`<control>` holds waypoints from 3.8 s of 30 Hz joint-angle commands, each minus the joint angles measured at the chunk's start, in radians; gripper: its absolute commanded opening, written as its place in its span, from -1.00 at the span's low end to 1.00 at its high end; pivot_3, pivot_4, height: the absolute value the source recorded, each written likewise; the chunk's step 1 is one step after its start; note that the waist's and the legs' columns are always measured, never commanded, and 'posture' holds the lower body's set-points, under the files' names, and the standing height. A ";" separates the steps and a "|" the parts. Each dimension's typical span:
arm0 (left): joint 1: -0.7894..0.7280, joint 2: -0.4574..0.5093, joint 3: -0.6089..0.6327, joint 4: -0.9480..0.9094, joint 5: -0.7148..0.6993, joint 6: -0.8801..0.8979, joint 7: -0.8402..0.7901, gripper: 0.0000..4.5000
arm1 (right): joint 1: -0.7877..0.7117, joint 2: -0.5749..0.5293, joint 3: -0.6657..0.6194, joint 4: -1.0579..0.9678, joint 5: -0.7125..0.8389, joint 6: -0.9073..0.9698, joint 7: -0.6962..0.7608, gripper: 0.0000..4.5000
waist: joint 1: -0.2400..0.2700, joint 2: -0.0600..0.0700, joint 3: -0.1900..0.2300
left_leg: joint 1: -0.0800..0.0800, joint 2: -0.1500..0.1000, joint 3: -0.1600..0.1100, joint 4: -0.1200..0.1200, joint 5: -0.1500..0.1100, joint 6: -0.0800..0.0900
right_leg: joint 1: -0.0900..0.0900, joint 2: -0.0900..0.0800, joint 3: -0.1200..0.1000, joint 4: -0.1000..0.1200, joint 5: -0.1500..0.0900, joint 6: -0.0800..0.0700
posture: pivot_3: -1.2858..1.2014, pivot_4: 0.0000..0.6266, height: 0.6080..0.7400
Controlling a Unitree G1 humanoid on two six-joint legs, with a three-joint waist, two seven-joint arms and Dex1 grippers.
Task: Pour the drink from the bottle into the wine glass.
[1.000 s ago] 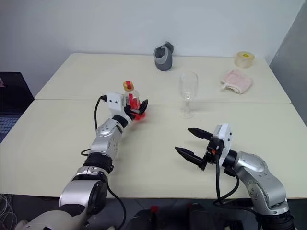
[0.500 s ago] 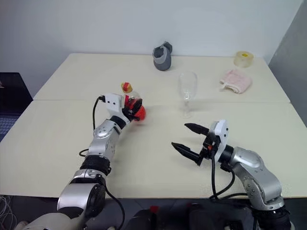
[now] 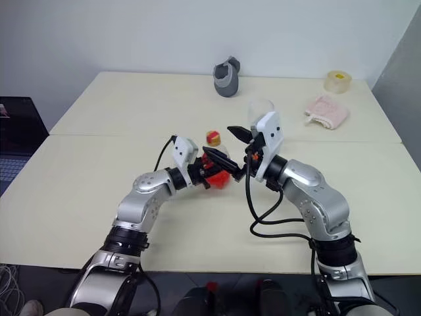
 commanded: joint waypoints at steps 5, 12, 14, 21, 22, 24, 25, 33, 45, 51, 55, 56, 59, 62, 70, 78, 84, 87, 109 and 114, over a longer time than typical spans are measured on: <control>-0.019 -0.018 -0.045 -0.056 -0.007 -0.039 -0.085 -0.40 | -0.052 0.033 0.011 0.004 -0.028 0.042 -0.046 1.00 | -0.002 0.000 0.000 | 0.000 0.000 0.000 0.000 0.000 0.000 | 0.000 0.000 0.000 0.000 0.000 0.000 | 0.03 -0.52 1.00; -0.007 -0.023 -0.058 -0.076 -0.007 -0.035 -0.101 -0.40 | -0.052 0.039 0.002 0.006 -0.038 0.069 -0.061 1.00 | -0.003 0.000 0.000 | 0.000 0.000 0.000 0.000 0.000 0.000 | 0.000 0.000 0.000 0.000 0.000 0.000 | 0.03 -0.52 1.00; -0.004 -0.023 -0.058 -0.077 -0.006 -0.036 -0.102 -0.40 | -0.056 0.037 0.001 0.012 -0.044 0.071 -0.057 0.84 | -0.003 0.000 0.000 | 0.000 0.000 0.000 0.000 0.000 0.000 | 0.000 0.000 0.000 0.001 0.000 0.000 | 0.03 -0.52 1.00; 0.007 -0.029 -0.050 -0.088 -0.006 -0.031 -0.089 -0.40 | -0.054 0.039 -0.011 0.024 -0.037 0.067 -0.037 -0.16 | -0.003 0.000 0.000 | 0.000 0.000 0.000 0.000 0.000 0.001 | 0.000 0.000 0.000 0.000 0.000 0.000 | 0.03 -0.52 1.00; 0.010 -0.029 -0.050 -0.091 -0.006 -0.030 -0.088 -0.40 | -0.056 0.042 -0.015 0.024 -0.031 0.070 -0.037 -0.31 | -0.003 0.000 0.000 | 0.000 0.000 0.000 0.000 0.000 0.001 | 0.000 0.000 0.000 0.000 0.000 0.000 | 0.03 -0.52 1.00; 0.024 -0.028 -0.054 -0.107 -0.005 -0.028 -0.088 -0.40 | -0.057 0.045 -0.019 0.020 -0.024 0.075 -0.033 -0.43 | -0.003 0.000 0.000 | 0.000 0.000 0.000 0.000 0.000 0.001 | 0.000 0.000 0.000 0.000 0.000 0.000 | 0.03 -0.52 1.00; 0.034 -0.025 -0.058 -0.120 -0.005 -0.025 -0.090 -0.40 | -0.059 0.048 -0.021 0.019 -0.019 0.078 -0.031 -0.43 | -0.003 0.000 0.000 | 0.000 0.000 0.000 0.000 0.000 0.001 | 0.000 0.000 0.000 0.001 0.000 0.000 | 0.03 -0.52 1.00; 0.148 0.041 -0.041 -0.345 -0.079 0.068 -0.118 -0.40 | -0.105 0.029 -0.013 0.007 0.121 0.120 0.173 -0.43 | -0.006 0.001 0.000 | 0.000 0.000 0.000 -0.001 -0.001 0.002 | 0.000 0.000 0.000 0.000 0.000 0.000 | 0.03 -0.52 1.00; 0.328 0.220 0.039 -0.691 -0.259 0.242 -0.122 -0.40 | -0.273 -0.070 0.092 0.248 0.114 -0.019 0.719 -0.43 | -0.017 0.001 0.001 | 0.002 0.001 0.000 -0.001 -0.002 0.004 | 0.001 0.001 0.000 0.000 0.000 0.000 | 0.03 -0.52 1.00; 0.330 0.227 0.081 -0.670 -0.262 0.250 -0.066 -0.40 | -0.200 -0.113 0.029 0.125 0.161 0.040 0.662 0.45 | -0.009 0.001 0.001 | 0.000 0.001 -0.001 -0.001 -0.002 0.004 | 0.000 0.000 -0.001 0.000 0.000 0.000 | 0.03 -0.52 1.00; 0.343 0.229 0.115 -0.630 -0.256 0.260 -0.019 -0.40 | -0.119 -0.146 -0.048 0.008 0.202 0.103 0.527 0.76 | 0.000 0.001 0.001 | 0.000 0.001 -0.001 -0.001 -0.002 0.003 | 0.000 -0.001 0.000 -0.001 0.000 0.000 | 0.03 -0.52 1.00; 0.341 0.225 0.113 -0.615 -0.247 0.251 -0.012 -0.40 | -0.111 -0.141 -0.059 -0.006 0.199 0.107 0.487 0.76 | 0.000 0.001 0.001 | 0.000 0.001 -0.001 -0.001 -0.002 0.004 | 0.000 -0.001 0.000 0.000 0.000 0.000 | 0.03 -0.52 1.00; 0.309 0.197 0.108 -0.567 -0.232 0.239 0.018 -0.40 | -0.102 -0.121 -0.061 -0.038 0.158 0.094 0.382 0.76 | -0.002 0.002 0.001 | 0.001 0.001 0.000 -0.001 -0.002 0.004 | 0.000 0.000 0.000 0.000 0.000 0.000 | 0.03 -0.52 1.00; 0.254 0.157 0.081 -0.506 -0.205 0.208 0.033 -0.40 | -0.121 -0.073 -0.039 -0.032 0.085 0.073 0.252 0.76 | 0.000 0.001 0.001 | 0.001 0.001 0.000 -0.001 -0.002 0.003 | 0.000 0.000 0.000 0.000 0.000 0.000 | 0.03 -0.52 1.00; 0.114 0.102 0.041 -0.336 -0.144 0.114 0.001 -0.40 | -0.199 0.010 0.017 0.038 -0.011 0.032 0.150 0.76 | 0.000 0.002 0.001 | 0.000 0.000 0.000 -0.001 0.000 0.001 | 0.000 0.000 0.000 0.000 0.000 0.000 | 0.03 -0.52 1.00; 0.100 0.096 0.029 -0.313 -0.135 0.097 -0.034 -0.40 | -0.225 0.030 0.028 0.114 -0.062 0.016 0.133 0.76 | -0.002 0.002 0.001 | 0.000 0.000 0.000 -0.001 0.000 0.001 | -0.001 0.000 0.000 0.000 0.000 0.000 | 0.03 -0.52 1.00; 0.111 0.095 0.031 -0.324 -0.127 0.098 -0.041 -0.40 | -0.222 0.046 0.011 0.138 -0.052 0.035 0.109 0.76 | -0.002 0.002 0.001 | 0.000 0.000 0.000 -0.001 0.000 0.001 | -0.001 0.000 0.000 0.000 0.000 0.000 | 0.03 -0.52 1.00; 0.109 0.090 0.036 -0.322 -0.130 0.111 -0.030 -0.40 | -0.233 0.064 -0.014 0.148 -0.023 0.071 0.086 0.76 | -0.002 0.002 0.001 | 0.000 0.000 0.000 -0.001 0.000 0.001 | -0.001 0.000 0.000 0.000 0.000 0.000 | 0.03 -0.52 1.00; 0.266 0.222 0.063 -0.592 -0.260 0.260 -0.097 -0.40 | -0.355 -0.027 0.021 0.343 0.071 -0.003 0.575 -0.45 | -0.019 0.002 0.001 | 0.001 0.001 0.001 -0.002 -0.002 0.003 | -0.001 0.000 0.001 0.000 0.000 0.000 | 0.03 -0.52 1.00; 0.350 0.287 0.097 -0.715 -0.333 0.320 -0.095 -0.40 | -0.415 -0.043 0.060 0.478 0.021 -0.124 0.758 -0.45 | -0.024 0.003 0.002 | 0.001 0.001 0.000 -0.002 -0.002 0.004 | -0.001 0.000 0.000 0.000 0.000 0.000 | 0.03 -0.52 1.00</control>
